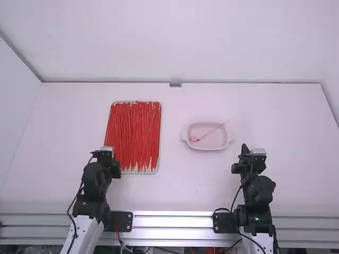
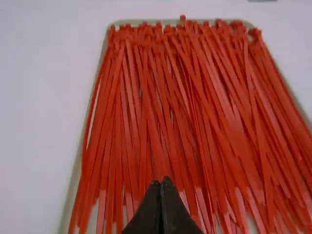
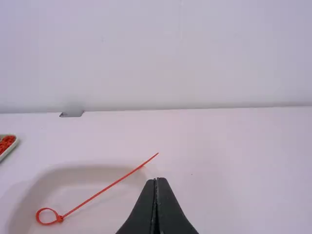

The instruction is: Fasten the cable tie

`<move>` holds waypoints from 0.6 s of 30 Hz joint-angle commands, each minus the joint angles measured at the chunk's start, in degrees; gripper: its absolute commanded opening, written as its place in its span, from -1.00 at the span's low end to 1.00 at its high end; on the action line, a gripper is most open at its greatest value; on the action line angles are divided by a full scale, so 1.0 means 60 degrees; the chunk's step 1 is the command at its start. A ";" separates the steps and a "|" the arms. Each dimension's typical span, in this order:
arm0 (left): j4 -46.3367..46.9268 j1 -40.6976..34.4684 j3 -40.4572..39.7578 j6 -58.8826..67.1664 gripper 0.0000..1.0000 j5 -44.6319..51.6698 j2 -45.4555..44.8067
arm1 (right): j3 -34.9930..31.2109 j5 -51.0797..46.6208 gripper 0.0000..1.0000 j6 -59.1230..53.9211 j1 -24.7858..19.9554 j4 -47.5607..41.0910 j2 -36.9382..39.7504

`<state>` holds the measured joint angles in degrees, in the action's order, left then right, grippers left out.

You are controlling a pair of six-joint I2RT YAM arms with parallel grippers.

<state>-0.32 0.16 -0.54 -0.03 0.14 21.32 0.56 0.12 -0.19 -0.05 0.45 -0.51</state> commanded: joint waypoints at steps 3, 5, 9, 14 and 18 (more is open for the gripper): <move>0.0053 -0.0027 0.0089 0.0005 -1.00 -0.0024 -0.0627 | -0.0093 -0.0020 -1.00 0.0031 0.0009 -0.0075 0.0086; 0.0053 -0.0027 0.0089 0.0005 -1.00 -0.0024 -0.0925 | -0.0093 -0.0020 -1.00 0.0031 0.0009 -0.0075 0.0086; 0.0053 -0.0027 0.0089 0.0005 -1.00 -0.0024 -0.1487 | -0.0093 -0.0020 -1.00 0.0031 0.0009 -0.0075 0.0086; 0.0053 -0.0027 0.0089 0.0005 -1.00 -0.0024 -0.2009 | -0.0093 -0.0020 -1.00 0.0031 0.0009 -0.0075 0.0086; 0.0053 -0.0027 0.0089 0.0005 -1.00 -0.0024 -0.2435 | -0.0093 -0.0020 -1.00 0.0031 0.0009 -0.0075 0.0086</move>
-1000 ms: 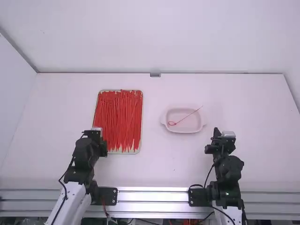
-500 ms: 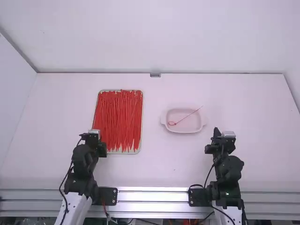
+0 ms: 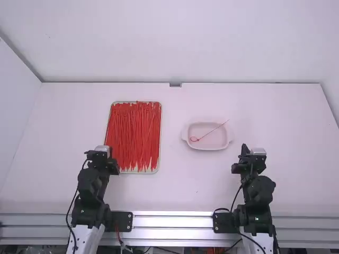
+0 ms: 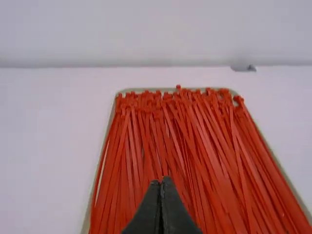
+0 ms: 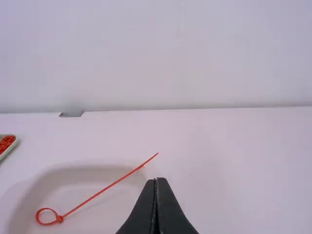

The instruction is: Fasten the cable tie

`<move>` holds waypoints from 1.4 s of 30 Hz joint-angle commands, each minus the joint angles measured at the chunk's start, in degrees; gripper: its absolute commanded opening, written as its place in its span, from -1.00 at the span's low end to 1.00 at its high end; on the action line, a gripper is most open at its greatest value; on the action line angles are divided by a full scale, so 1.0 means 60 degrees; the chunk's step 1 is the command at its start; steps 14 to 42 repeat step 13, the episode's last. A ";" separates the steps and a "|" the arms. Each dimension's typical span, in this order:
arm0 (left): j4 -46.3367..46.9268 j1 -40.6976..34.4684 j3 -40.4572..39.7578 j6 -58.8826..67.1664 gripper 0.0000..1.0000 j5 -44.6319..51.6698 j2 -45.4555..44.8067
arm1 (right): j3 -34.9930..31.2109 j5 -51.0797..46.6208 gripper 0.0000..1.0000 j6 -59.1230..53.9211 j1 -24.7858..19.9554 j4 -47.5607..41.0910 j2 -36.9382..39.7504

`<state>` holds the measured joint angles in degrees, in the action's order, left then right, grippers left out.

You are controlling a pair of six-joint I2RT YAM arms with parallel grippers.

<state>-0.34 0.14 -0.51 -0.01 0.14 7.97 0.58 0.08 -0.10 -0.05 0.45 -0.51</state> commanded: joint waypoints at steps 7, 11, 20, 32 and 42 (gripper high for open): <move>0.0056 -0.0024 0.0086 0.0002 -1.00 -0.0024 -0.0952 | -0.0097 -0.0013 -1.00 0.0016 0.0009 -0.0075 0.0086; 0.0056 -0.0024 0.0086 0.0002 -1.00 -0.0024 -0.1325 | -0.0097 -0.0013 -1.00 0.0016 0.0009 -0.0075 0.0086; 0.0056 -0.0024 0.0086 0.0002 -1.00 -0.0024 -0.1328 | -0.0097 -0.0013 -1.00 0.0016 0.0009 -0.0075 0.0086; 0.0056 -0.0024 0.0086 0.0002 -1.00 -0.0024 -0.1328 | -0.0097 -0.0013 -1.00 0.0016 0.0009 -0.0075 0.0086; 0.0056 -0.0024 0.0086 0.0002 -1.00 -0.0024 -0.1328 | -0.0097 -0.0013 -1.00 0.0016 0.0009 -0.0075 0.0086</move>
